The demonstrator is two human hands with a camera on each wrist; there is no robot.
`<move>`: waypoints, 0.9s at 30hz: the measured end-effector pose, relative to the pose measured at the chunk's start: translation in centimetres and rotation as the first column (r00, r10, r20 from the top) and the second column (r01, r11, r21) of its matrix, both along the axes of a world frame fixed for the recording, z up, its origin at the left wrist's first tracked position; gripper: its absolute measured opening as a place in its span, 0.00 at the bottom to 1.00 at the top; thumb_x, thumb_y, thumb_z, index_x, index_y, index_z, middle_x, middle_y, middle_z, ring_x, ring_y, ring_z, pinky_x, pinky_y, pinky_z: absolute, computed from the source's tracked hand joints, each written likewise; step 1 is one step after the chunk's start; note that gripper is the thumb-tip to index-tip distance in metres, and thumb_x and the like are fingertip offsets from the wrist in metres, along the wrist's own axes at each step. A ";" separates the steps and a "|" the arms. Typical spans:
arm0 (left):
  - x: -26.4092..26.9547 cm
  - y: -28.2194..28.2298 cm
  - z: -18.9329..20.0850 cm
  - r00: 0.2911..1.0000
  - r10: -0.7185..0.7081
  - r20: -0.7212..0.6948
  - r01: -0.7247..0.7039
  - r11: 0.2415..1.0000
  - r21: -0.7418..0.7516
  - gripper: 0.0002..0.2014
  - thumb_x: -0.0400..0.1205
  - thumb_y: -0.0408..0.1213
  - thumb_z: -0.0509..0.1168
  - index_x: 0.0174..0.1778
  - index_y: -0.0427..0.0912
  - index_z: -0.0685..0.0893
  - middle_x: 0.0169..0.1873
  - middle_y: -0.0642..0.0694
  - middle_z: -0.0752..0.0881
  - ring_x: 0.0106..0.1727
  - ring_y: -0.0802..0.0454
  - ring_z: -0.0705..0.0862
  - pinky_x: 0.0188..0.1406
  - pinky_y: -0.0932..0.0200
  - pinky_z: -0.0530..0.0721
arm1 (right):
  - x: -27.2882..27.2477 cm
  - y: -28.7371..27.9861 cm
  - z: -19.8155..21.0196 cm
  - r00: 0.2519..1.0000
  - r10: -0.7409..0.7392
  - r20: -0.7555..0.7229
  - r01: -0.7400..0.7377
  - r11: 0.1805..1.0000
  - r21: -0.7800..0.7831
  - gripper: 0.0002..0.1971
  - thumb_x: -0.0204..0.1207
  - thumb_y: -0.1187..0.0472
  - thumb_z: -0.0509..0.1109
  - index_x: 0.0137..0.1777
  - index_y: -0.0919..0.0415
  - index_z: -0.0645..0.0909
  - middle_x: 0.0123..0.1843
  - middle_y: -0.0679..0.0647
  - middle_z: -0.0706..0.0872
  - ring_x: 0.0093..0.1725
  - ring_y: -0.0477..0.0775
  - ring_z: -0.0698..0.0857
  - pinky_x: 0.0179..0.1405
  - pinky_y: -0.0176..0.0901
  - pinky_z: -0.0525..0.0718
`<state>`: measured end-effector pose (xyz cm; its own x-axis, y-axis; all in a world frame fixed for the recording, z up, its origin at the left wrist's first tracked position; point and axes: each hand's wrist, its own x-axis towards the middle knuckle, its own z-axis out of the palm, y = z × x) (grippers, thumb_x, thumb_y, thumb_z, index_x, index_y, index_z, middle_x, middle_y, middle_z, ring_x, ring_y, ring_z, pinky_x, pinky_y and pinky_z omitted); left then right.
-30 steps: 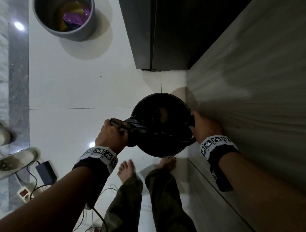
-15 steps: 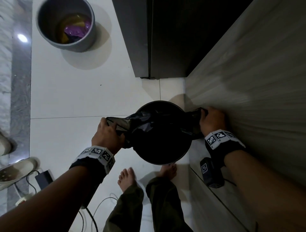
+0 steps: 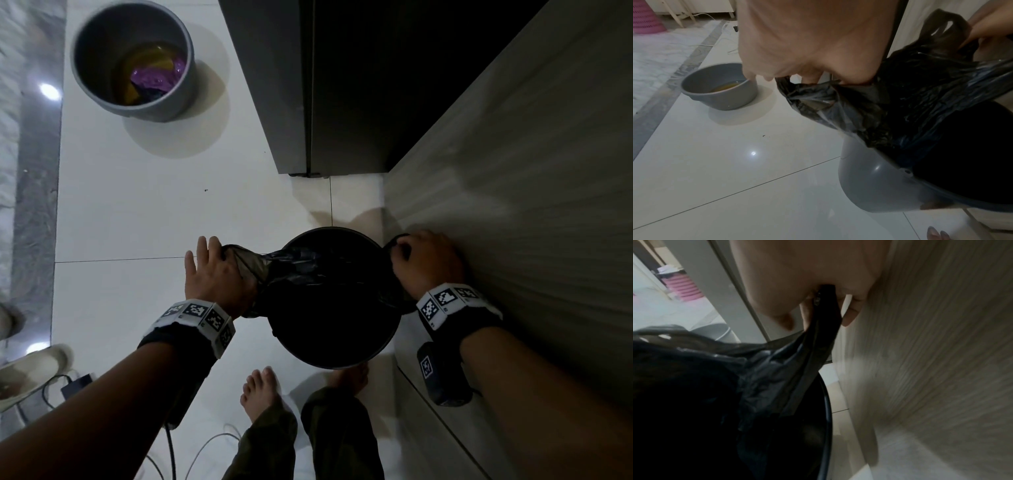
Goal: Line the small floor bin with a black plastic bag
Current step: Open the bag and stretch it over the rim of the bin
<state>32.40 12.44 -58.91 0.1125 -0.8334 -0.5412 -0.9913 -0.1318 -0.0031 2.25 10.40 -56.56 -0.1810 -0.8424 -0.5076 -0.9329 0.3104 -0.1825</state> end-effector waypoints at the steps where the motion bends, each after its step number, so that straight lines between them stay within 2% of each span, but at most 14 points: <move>1: -0.3 -0.1 -0.2 1.000 0.017 0.003 -0.017 1.000 -0.003 0.29 0.78 0.50 0.56 0.70 0.35 0.72 0.79 0.37 0.61 0.83 0.39 0.49 0.80 0.38 0.46 | 0.0 0.0 -0.1 1.000 0.014 -0.023 -0.014 1.000 0.011 0.20 0.76 0.46 0.58 0.60 0.55 0.82 0.63 0.59 0.81 0.64 0.62 0.75 0.62 0.53 0.74; 3: -0.8 -0.5 -0.5 0.999 0.035 -0.014 -0.035 0.998 -0.046 0.30 0.78 0.52 0.53 0.71 0.35 0.70 0.81 0.39 0.60 0.84 0.42 0.47 0.80 0.39 0.39 | 0.1 -0.1 -0.4 0.998 0.030 -0.057 -0.027 0.999 0.041 0.28 0.73 0.37 0.60 0.64 0.56 0.78 0.65 0.60 0.80 0.65 0.62 0.74 0.62 0.54 0.74; 5: -1.1 -0.9 -1.0 0.997 0.058 -0.051 -0.063 0.993 -0.096 0.33 0.77 0.53 0.51 0.71 0.33 0.70 0.79 0.39 0.63 0.84 0.43 0.49 0.80 0.39 0.40 | 0.1 -0.3 -1.0 0.999 0.014 -0.051 -0.010 0.996 0.087 0.38 0.70 0.32 0.60 0.73 0.58 0.70 0.71 0.59 0.76 0.70 0.63 0.71 0.67 0.55 0.73; 7: -1.2 -1.4 -1.6 0.992 0.099 -0.079 -0.106 0.990 -0.098 0.33 0.77 0.54 0.50 0.70 0.32 0.70 0.78 0.39 0.66 0.84 0.43 0.50 0.81 0.39 0.41 | 0.0 -0.5 -1.8 0.999 0.001 -0.041 0.004 0.993 0.121 0.41 0.69 0.31 0.61 0.75 0.58 0.67 0.72 0.60 0.74 0.71 0.63 0.70 0.69 0.56 0.73; 10: -1.0 -2.3 -2.5 0.977 0.176 -0.117 -0.186 0.979 -0.078 0.32 0.75 0.56 0.51 0.63 0.33 0.77 0.71 0.39 0.74 0.82 0.43 0.57 0.80 0.40 0.45 | 0.0 -0.9 -2.5 1.000 -0.025 -0.016 0.026 0.997 0.074 0.32 0.68 0.33 0.65 0.63 0.55 0.79 0.65 0.58 0.78 0.67 0.62 0.73 0.63 0.54 0.77; 12: -1.1 -2.7 -2.6 0.964 0.205 -0.168 -0.223 0.971 -0.090 0.27 0.74 0.54 0.55 0.56 0.35 0.82 0.62 0.38 0.82 0.75 0.40 0.70 0.78 0.40 0.57 | -0.1 -1.1 -2.9 0.996 -0.061 0.060 0.061 0.998 -0.006 0.24 0.67 0.38 0.71 0.54 0.55 0.82 0.62 0.56 0.78 0.65 0.60 0.75 0.61 0.52 0.77; 14: -1.4 -2.8 -2.6 0.931 0.247 -0.268 -0.280 0.956 -0.093 0.22 0.73 0.51 0.60 0.50 0.36 0.82 0.53 0.36 0.85 0.60 0.36 0.81 0.64 0.42 0.76 | -0.3 -1.3 -3.7 0.981 -0.041 0.192 0.057 0.995 -0.076 0.18 0.67 0.47 0.75 0.52 0.55 0.80 0.62 0.54 0.78 0.62 0.59 0.77 0.60 0.49 0.78; 15: -1.5 -2.7 -2.6 0.903 0.275 -0.330 -0.319 0.944 -0.085 0.18 0.74 0.49 0.63 0.49 0.36 0.80 0.50 0.37 0.85 0.55 0.36 0.82 0.56 0.43 0.80 | -0.3 -1.3 -4.0 0.963 -0.020 0.269 0.043 0.996 -0.081 0.17 0.69 0.51 0.75 0.55 0.54 0.78 0.62 0.53 0.78 0.61 0.57 0.79 0.59 0.48 0.78; 16: -1.6 -2.6 -2.8 0.875 0.291 -0.387 -0.344 0.936 -0.075 0.16 0.74 0.46 0.65 0.50 0.38 0.78 0.50 0.38 0.84 0.53 0.37 0.83 0.52 0.44 0.81 | -0.3 -1.3 -4.2 0.939 -0.005 0.343 0.029 0.997 -0.065 0.17 0.71 0.55 0.74 0.58 0.53 0.77 0.63 0.52 0.80 0.61 0.56 0.80 0.59 0.46 0.78; 18: -1.6 -2.3 -3.0 0.832 0.274 -0.483 -0.333 0.942 -0.040 0.16 0.75 0.42 0.66 0.57 0.44 0.75 0.52 0.41 0.82 0.51 0.41 0.83 0.51 0.44 0.83 | -0.3 -1.3 -4.6 0.909 -0.005 0.418 0.004 1.000 0.005 0.16 0.74 0.58 0.72 0.61 0.49 0.78 0.58 0.50 0.84 0.58 0.53 0.83 0.57 0.44 0.79; 20: -1.5 -2.3 -3.2 0.790 0.223 -0.570 -0.277 0.961 -0.008 0.20 0.76 0.39 0.65 0.65 0.50 0.75 0.52 0.42 0.80 0.51 0.43 0.84 0.55 0.44 0.83 | -0.3 -1.4 -4.8 0.912 -0.009 0.410 -0.001 1.000 0.025 0.10 0.75 0.59 0.70 0.55 0.48 0.82 0.50 0.48 0.87 0.51 0.52 0.85 0.52 0.44 0.82; 21: -1.3 -2.3 -3.2 0.781 0.194 -0.594 -0.245 0.970 -0.006 0.19 0.77 0.37 0.65 0.66 0.50 0.78 0.52 0.41 0.80 0.51 0.43 0.84 0.57 0.46 0.82 | -0.3 -1.5 -4.8 0.915 -0.013 0.402 0.007 1.000 0.015 0.07 0.75 0.59 0.70 0.52 0.49 0.83 0.48 0.49 0.88 0.49 0.53 0.86 0.50 0.45 0.83; 24: -0.6 -2.6 -3.4 0.815 0.093 -0.572 -0.154 0.986 -0.058 0.09 0.77 0.35 0.68 0.52 0.46 0.88 0.50 0.39 0.78 0.49 0.43 0.81 0.50 0.51 0.81 | -0.6 -1.9 -4.8 0.928 -0.025 0.372 0.029 1.000 -0.006 0.05 0.75 0.56 0.70 0.47 0.54 0.86 0.46 0.54 0.90 0.47 0.56 0.87 0.49 0.49 0.85; 27: -0.3 -2.8 -2.8 0.843 0.066 -0.533 -0.110 0.993 -0.052 0.03 0.76 0.37 0.70 0.42 0.46 0.90 0.47 0.43 0.74 0.46 0.46 0.78 0.44 0.53 0.79 | -0.6 -2.0 -4.6 0.943 0.003 0.332 0.009 0.999 -0.035 0.07 0.75 0.56 0.70 0.45 0.59 0.86 0.48 0.58 0.89 0.47 0.59 0.86 0.49 0.51 0.84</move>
